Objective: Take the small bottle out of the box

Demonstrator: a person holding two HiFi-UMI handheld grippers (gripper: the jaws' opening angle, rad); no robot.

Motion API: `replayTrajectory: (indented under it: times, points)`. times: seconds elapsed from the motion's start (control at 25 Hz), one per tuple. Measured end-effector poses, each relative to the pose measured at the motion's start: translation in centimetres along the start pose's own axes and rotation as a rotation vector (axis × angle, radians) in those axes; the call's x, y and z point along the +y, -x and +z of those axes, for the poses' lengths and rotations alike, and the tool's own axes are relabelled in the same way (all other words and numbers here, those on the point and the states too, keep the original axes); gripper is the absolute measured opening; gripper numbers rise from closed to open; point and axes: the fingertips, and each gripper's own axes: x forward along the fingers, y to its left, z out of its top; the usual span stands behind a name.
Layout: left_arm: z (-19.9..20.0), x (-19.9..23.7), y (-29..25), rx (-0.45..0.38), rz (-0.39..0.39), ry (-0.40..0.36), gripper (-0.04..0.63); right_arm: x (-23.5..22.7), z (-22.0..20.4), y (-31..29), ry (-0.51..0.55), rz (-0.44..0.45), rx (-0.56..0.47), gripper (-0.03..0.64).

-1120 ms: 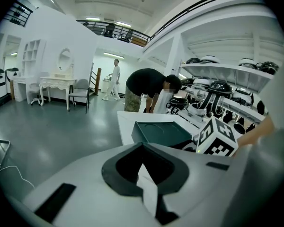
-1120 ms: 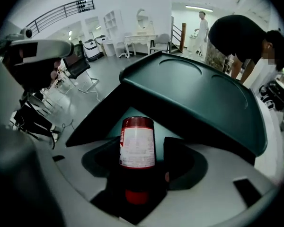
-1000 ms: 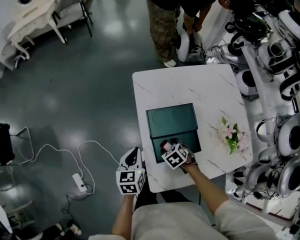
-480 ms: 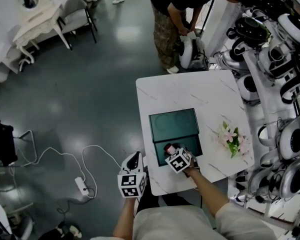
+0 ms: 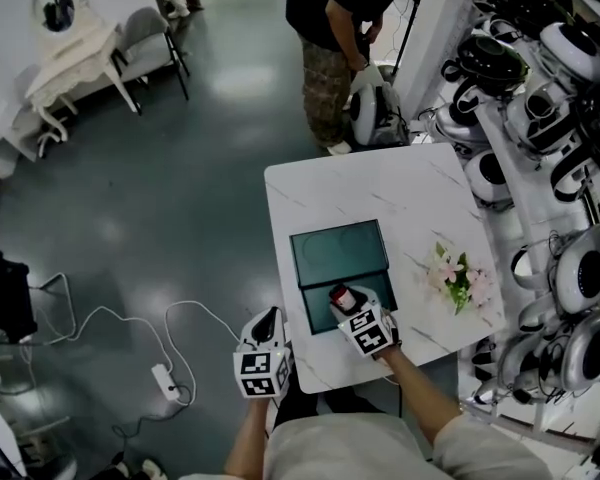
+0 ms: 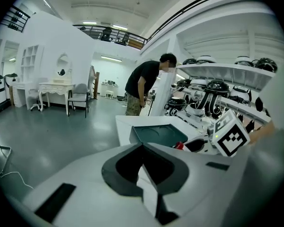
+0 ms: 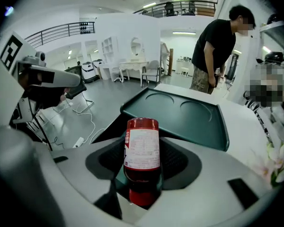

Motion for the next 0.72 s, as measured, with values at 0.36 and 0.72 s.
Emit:
replayTrajectory:
  times: [0.36,0.72]
  points:
    - [1.5,-1.7,1.0,-0.030,-0.007,-0.037,0.018,-1.1,2.9,6.0,-0.044,-0.050,-0.190,0.233]
    - [3.3,-3.5,2.9,-0.078,0.006,-0.060,0.018,-2.7,4.9,12.1,-0.081,-0.109,-0.354,0.233]
